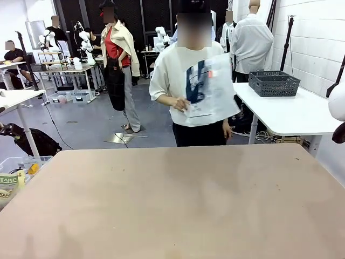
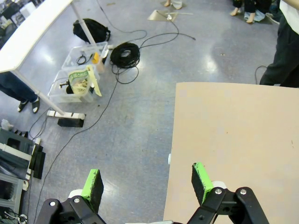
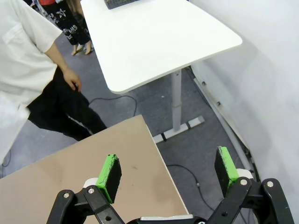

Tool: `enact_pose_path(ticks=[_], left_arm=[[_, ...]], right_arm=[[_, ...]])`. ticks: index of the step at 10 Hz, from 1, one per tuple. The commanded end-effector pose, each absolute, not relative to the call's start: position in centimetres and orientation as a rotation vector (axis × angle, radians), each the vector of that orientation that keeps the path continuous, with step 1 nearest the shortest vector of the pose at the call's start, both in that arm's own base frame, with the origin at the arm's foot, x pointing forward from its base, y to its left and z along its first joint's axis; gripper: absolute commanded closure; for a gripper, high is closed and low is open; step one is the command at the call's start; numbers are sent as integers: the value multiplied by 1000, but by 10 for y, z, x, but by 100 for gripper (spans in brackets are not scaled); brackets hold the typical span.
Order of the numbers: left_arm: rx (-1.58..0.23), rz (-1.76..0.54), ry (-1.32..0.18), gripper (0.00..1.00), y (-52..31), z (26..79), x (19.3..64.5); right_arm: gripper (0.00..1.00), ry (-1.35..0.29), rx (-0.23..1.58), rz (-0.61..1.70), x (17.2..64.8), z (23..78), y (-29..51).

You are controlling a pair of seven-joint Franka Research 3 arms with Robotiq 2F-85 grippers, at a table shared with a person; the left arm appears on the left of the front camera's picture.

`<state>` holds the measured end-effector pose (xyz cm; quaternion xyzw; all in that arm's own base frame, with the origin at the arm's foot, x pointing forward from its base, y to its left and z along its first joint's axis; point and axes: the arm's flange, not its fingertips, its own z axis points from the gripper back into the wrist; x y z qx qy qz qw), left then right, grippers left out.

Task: Transfer purchased items from the store into the shopping bag.
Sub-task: Open the Reusable shopping bag in the center of the table.

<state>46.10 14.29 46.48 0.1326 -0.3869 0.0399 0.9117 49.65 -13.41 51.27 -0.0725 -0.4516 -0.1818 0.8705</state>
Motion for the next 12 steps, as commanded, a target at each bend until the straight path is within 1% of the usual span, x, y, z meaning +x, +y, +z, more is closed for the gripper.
enact_pose_path(ticks=[1, 12], left_arm=[[280, 68, -799, 0, 146, 467, 460], [280, 68, -799, 0, 146, 467, 460]], right_arm=[[0, -945, -159, -364, 496, 514, -135], [0, -945, -159, -364, 496, 514, -135]])
